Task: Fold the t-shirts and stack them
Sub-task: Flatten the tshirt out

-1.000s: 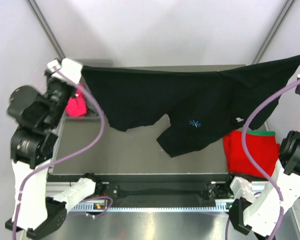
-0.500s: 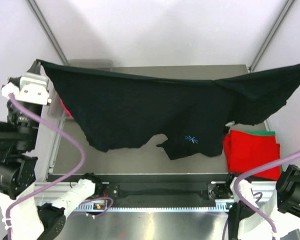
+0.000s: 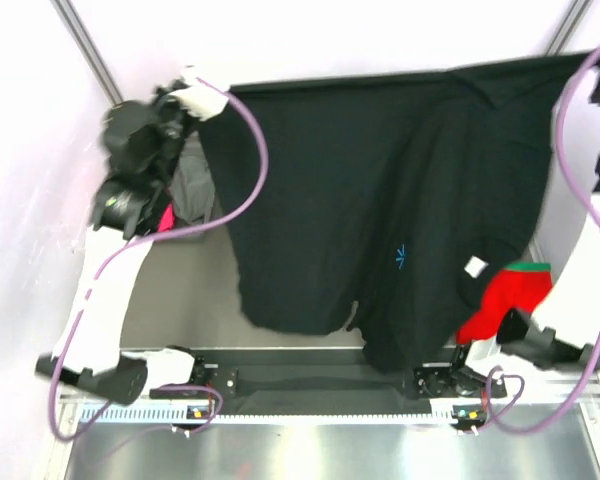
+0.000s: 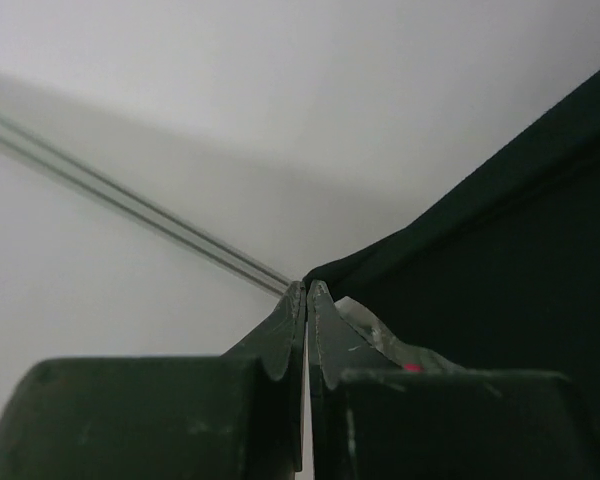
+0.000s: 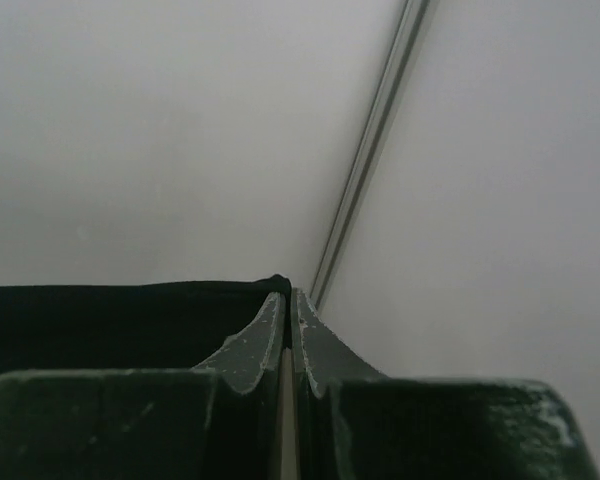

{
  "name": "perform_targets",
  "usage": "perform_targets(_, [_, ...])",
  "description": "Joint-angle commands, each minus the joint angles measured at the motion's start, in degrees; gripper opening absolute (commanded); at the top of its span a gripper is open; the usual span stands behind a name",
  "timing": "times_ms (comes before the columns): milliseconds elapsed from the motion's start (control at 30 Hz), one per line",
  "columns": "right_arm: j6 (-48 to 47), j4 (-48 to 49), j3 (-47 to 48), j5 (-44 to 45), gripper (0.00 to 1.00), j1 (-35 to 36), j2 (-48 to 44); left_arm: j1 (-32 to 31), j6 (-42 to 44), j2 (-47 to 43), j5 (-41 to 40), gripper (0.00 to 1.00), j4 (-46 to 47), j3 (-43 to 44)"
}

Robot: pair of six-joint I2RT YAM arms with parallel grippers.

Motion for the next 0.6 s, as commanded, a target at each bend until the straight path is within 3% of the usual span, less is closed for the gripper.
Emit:
perform_targets(0, [-0.9, 2.2, -0.2, 3.2, 0.0, -0.5, 0.7, 1.7, 1.6, 1.5, -6.8, 0.0, 7.2, -0.8])
perform_targets(233, [-5.7, 2.6, -4.1, 3.7, 0.0, -0.5, -2.4, 3.3, 0.4, 2.7, -6.4, 0.0, 8.8, 0.8])
perform_targets(567, [-11.8, 3.4, -15.5, 4.8, 0.0, -0.7, -18.2, 3.3, -2.2, -8.4, -4.1, 0.0, 5.4, -2.1])
